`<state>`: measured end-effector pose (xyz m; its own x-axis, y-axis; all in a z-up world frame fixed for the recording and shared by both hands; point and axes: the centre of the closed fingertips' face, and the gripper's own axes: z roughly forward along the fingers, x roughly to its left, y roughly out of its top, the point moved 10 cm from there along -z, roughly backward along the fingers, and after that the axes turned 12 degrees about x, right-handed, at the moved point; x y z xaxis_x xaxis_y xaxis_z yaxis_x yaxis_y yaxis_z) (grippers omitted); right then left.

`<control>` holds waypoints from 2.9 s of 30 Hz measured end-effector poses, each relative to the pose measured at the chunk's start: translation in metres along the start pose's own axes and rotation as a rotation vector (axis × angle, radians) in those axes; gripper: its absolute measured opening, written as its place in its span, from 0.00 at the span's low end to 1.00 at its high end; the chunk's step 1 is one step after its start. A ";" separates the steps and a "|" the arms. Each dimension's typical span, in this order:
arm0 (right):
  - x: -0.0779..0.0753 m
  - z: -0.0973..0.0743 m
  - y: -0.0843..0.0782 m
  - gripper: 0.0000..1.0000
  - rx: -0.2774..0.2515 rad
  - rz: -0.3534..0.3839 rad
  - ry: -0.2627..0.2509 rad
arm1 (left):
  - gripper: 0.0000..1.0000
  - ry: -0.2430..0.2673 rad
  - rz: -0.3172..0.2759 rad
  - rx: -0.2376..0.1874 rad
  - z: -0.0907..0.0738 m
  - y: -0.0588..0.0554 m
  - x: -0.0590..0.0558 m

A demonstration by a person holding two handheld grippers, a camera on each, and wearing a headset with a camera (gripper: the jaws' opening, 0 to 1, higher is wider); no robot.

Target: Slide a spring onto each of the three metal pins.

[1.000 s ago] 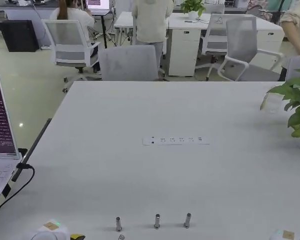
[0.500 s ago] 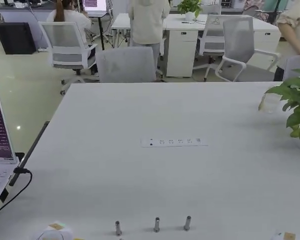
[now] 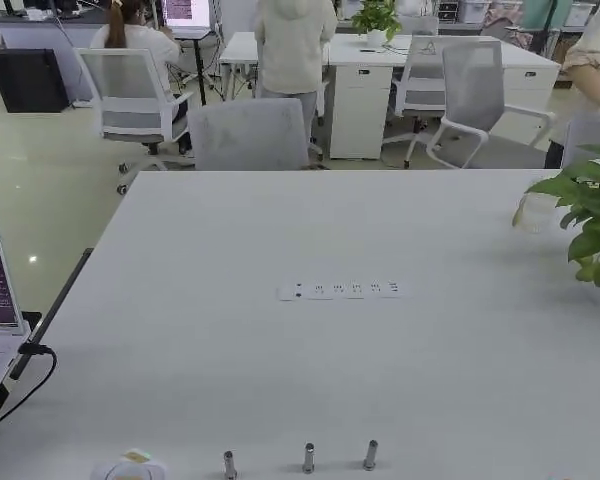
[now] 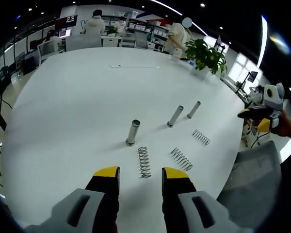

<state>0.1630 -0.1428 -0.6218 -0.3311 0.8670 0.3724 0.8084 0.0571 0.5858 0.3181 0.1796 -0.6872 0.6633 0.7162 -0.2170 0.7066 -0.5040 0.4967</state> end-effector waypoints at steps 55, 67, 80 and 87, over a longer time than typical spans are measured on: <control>0.006 0.004 -0.006 0.56 0.038 -0.035 0.037 | 0.02 0.048 0.102 0.105 -0.007 -0.010 -0.014; 0.011 0.011 0.000 0.55 0.054 -0.063 0.067 | 0.02 0.029 0.156 0.059 -0.029 -0.001 -0.024; 0.015 0.014 0.015 0.52 0.049 -0.111 0.094 | 0.02 0.002 0.259 -0.006 -0.050 0.018 -0.038; 0.016 0.019 0.022 0.51 0.057 -0.131 0.116 | 0.02 -0.009 0.301 -0.013 -0.054 0.023 -0.045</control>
<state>0.1845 -0.1180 -0.6165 -0.4868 0.7875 0.3779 0.7799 0.1971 0.5941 0.2914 0.1617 -0.6210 0.8446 0.5313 -0.0657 0.4749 -0.6869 0.5501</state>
